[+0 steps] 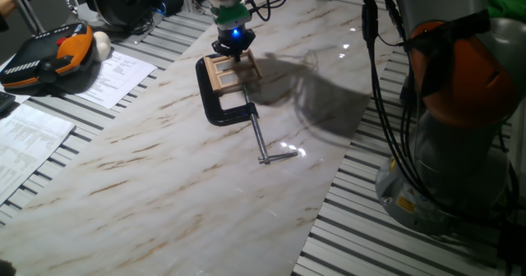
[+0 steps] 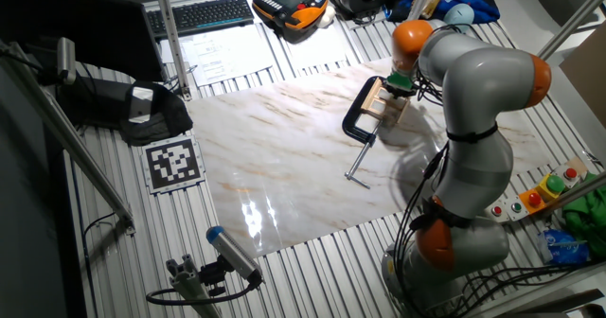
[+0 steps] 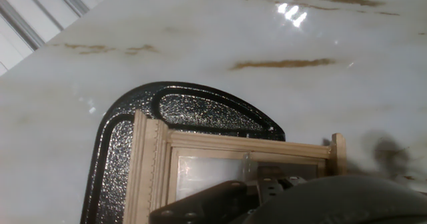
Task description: Open a sliding window
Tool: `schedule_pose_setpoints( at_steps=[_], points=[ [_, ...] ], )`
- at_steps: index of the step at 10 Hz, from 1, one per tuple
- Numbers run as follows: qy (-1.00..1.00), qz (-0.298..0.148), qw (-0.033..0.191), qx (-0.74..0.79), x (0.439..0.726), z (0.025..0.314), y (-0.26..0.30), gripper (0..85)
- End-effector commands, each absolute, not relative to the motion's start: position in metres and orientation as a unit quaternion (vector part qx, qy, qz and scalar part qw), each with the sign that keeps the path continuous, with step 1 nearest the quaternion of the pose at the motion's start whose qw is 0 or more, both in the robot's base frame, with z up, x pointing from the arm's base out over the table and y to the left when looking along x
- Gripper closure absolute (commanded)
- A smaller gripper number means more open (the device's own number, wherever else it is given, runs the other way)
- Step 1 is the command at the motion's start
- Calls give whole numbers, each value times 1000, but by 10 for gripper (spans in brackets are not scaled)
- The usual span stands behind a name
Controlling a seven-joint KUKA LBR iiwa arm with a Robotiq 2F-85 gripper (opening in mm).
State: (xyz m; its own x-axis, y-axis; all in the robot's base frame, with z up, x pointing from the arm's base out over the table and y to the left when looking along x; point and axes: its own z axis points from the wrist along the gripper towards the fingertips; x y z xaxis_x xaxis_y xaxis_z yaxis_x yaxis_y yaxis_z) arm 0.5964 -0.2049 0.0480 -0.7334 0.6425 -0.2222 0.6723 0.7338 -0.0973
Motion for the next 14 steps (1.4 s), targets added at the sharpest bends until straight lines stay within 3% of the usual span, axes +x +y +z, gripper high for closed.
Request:
schedule_pose_setpoints(
  at_steps=[1, 14],
  points=[
    [927, -86, 87, 355, 597, 48, -204, 850],
    [926, -93, 84, 356, 601, 48, -196, 850]
  ],
)
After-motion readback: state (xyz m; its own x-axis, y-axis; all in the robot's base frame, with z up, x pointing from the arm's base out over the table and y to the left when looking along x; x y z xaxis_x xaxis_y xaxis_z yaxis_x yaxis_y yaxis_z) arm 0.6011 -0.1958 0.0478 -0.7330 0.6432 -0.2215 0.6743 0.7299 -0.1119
